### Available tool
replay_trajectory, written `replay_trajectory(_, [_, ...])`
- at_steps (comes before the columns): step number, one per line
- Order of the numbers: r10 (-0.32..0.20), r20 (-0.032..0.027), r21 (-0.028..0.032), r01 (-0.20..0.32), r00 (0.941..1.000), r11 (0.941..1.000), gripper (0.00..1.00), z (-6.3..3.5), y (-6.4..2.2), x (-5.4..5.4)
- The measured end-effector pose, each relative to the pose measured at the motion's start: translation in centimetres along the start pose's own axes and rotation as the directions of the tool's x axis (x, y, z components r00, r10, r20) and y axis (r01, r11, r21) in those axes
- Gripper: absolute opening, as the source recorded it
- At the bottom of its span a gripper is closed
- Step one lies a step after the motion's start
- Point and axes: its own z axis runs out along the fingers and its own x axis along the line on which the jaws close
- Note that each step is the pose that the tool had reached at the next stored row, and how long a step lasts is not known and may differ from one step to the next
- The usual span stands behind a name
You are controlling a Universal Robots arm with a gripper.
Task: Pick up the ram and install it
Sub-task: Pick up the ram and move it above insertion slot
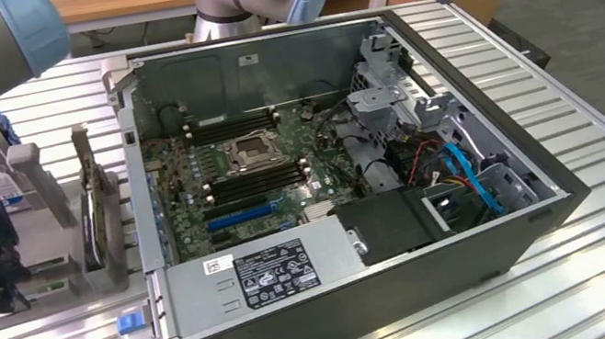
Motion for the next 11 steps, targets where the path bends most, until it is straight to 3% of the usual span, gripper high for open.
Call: replay_trajectory(11, [0.0, 0.0, 0.0, 0.0, 1.0, 1.0, 0.44, 0.6, -0.01, 0.06])
